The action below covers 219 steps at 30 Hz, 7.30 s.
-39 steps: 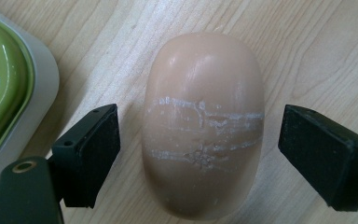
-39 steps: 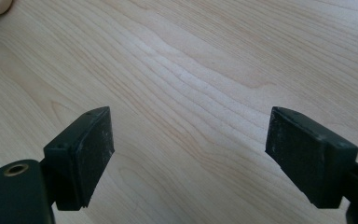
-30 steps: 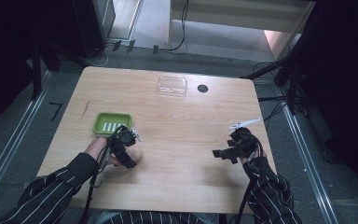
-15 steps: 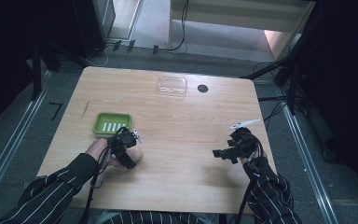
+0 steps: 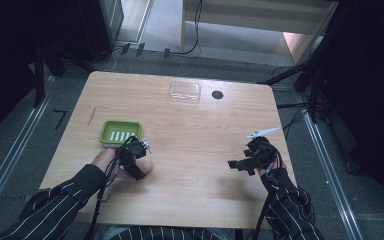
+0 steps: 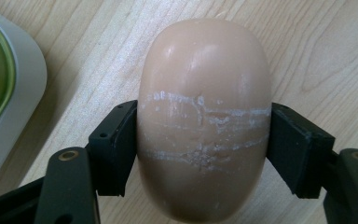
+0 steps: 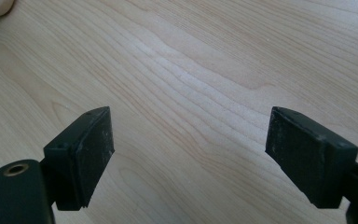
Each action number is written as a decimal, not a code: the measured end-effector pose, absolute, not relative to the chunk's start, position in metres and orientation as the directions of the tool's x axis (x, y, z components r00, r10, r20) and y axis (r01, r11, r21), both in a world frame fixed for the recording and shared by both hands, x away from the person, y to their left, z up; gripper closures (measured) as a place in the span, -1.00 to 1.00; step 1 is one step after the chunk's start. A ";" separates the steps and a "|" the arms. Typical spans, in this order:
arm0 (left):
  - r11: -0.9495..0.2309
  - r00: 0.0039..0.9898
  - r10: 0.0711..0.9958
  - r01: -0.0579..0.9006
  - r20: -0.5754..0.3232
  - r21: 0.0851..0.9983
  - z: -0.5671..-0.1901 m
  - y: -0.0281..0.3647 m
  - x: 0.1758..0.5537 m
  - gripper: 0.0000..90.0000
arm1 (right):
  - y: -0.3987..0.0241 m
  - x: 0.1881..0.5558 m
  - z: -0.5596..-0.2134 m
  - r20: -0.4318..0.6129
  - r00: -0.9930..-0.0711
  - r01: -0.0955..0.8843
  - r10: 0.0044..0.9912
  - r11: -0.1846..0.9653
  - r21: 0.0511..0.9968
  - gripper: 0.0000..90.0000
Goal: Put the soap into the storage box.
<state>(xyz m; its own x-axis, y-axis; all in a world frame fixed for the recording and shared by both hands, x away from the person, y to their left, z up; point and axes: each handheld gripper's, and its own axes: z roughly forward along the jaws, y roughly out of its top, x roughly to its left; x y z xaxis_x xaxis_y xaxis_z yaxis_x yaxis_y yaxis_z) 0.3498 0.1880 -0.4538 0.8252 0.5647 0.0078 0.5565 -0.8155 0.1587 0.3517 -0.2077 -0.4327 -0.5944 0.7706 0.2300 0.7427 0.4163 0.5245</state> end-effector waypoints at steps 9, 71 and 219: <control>-0.831 0.840 0.541 0.529 0.035 0.173 -0.454 0.188 0.347 -0.26 | -0.208 0.352 -0.433 0.230 -0.594 0.743 0.771 0.417 0.524 -0.65; -0.840 0.855 0.516 0.493 0.052 0.226 -0.423 0.208 0.348 -0.25 | -0.207 0.352 -0.433 0.235 -0.595 0.745 0.769 0.417 0.520 -0.65; -0.865 0.901 0.423 0.371 0.093 0.339 -0.410 0.271 0.445 -0.25 | -0.207 0.353 -0.434 0.237 -0.590 0.750 0.772 0.415 0.516 -0.64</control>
